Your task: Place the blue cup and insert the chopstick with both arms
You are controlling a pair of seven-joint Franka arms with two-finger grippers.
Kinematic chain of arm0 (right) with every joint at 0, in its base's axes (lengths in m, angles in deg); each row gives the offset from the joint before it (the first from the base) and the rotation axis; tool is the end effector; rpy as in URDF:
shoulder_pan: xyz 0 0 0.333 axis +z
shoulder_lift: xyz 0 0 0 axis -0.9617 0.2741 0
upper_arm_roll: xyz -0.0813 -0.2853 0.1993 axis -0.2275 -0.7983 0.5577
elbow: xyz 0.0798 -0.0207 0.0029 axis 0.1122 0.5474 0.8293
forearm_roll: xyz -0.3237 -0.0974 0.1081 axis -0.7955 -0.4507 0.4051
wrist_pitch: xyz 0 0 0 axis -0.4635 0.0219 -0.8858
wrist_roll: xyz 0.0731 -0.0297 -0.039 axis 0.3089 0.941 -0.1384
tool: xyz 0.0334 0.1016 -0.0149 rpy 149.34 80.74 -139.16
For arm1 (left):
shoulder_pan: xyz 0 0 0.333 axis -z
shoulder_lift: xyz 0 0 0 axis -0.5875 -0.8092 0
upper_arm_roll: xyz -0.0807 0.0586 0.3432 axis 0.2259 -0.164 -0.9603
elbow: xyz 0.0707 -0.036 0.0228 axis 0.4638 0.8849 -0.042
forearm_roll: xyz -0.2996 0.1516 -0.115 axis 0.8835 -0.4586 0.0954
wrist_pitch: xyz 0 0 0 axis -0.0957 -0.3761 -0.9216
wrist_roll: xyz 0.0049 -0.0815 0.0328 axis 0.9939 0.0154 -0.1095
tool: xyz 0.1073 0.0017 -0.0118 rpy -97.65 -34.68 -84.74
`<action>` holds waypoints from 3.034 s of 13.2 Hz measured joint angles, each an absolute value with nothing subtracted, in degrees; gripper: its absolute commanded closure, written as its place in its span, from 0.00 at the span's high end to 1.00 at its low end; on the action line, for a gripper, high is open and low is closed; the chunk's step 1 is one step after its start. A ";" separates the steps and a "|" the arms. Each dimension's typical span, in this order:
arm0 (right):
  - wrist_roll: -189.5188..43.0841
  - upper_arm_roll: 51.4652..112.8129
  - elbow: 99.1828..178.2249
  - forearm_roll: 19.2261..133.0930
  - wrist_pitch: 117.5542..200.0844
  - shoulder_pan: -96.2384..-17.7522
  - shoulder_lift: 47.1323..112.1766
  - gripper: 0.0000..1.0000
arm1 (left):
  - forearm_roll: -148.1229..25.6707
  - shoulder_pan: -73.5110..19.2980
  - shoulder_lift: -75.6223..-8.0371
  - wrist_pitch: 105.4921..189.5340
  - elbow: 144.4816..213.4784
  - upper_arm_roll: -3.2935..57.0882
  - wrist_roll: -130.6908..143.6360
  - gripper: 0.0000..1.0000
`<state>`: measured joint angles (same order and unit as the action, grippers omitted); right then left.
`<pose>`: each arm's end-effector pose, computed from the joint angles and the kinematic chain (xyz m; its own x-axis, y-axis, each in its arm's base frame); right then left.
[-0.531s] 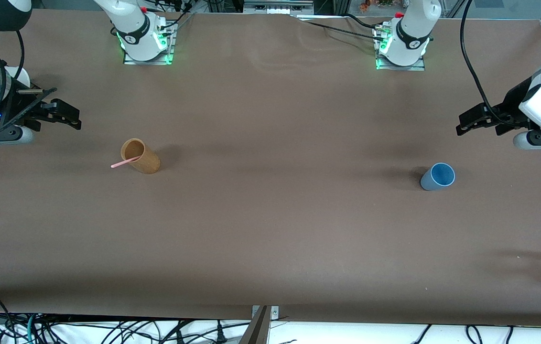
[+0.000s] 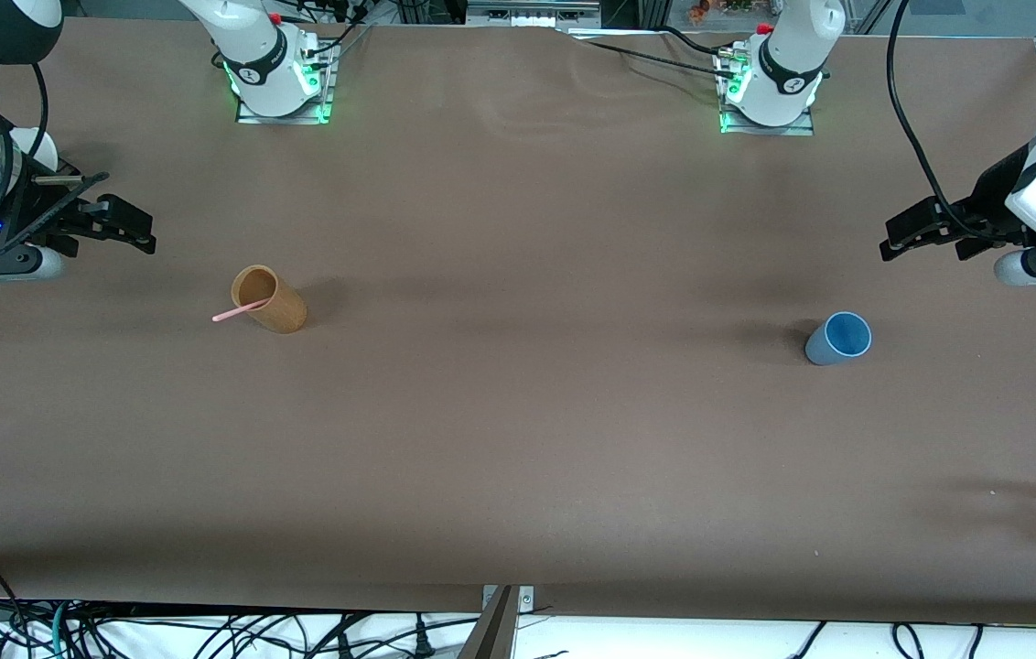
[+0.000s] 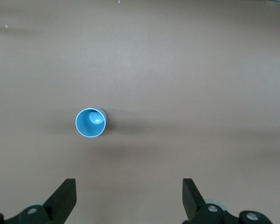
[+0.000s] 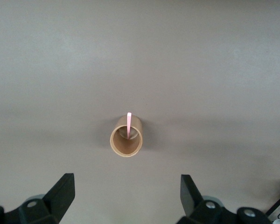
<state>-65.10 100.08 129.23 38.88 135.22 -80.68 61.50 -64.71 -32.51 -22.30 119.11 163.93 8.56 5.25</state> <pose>0.5460 0.0494 0.6239 0.9976 0.0493 -0.0493 0.0488 -0.9987 -0.0116 0.5485 -0.0429 0.6481 0.9962 0.0720 -0.0487 0.0761 -0.9930 0.0900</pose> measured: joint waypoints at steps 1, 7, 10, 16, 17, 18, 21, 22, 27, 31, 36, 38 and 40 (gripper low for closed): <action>-65.10 100.08 129.23 38.88 135.31 -80.68 61.50 1.00 | -64.71 -32.50 -22.35 119.11 163.89 8.56 5.24 1.00; -63.70 100.15 129.23 38.88 135.40 -80.62 61.50 1.00 | -64.71 -32.46 -22.44 119.11 163.81 8.60 5.24 1.00; -63.27 100.16 129.22 38.84 135.58 -80.62 61.50 1.00 | -64.72 -32.48 -23.46 119.08 163.83 8.58 5.24 1.00; -63.27 100.19 128.87 38.49 135.65 -80.59 61.37 1.00 | -70.42 -32.48 -31.68 120.03 163.82 8.60 5.39 1.00; -63.29 100.21 128.80 38.43 135.65 -80.59 61.32 1.00 | -71.62 -32.48 -32.78 120.52 163.82 8.60 5.53 1.00; -63.33 100.28 128.73 38.42 135.65 -80.59 61.29 1.00 | -72.23 -32.53 -33.73 121.07 163.80 8.59 5.62 1.00; -63.96 100.52 128.75 38.43 135.45 -80.54 61.41 1.00 | -72.39 -33.63 -36.43 124.14 164.52 8.42 7.77 1.00; -64.07 100.72 128.86 38.45 135.44 -80.42 61.63 1.00 | -72.39 -34.41 -37.05 125.73 165.61 8.37 9.40 1.00; -64.09 101.08 134.21 38.46 144.07 -79.19 65.65 1.00 | -72.39 -38.14 -35.83 141.00 179.31 8.10 13.97 1.00; -64.09 100.99 140.96 38.42 154.90 -79.20 69.99 1.00 | -72.39 -39.70 -32.56 158.58 194.24 7.86 17.91 1.00; -64.76 100.90 154.10 37.93 172.27 -79.19 70.43 0.95 | -72.39 -43.23 -32.55 166.05 198.57 7.81 23.69 1.00; -64.88 100.90 155.91 37.92 174.63 -79.19 70.33 0.85 | -72.39 -43.15 -32.84 168.60 199.75 8.00 23.70 1.00; -64.96 100.89 157.42 37.92 176.27 -79.19 70.24 0.69 | -72.39 -42.97 -33.80 173.20 201.57 8.04 23.73 1.00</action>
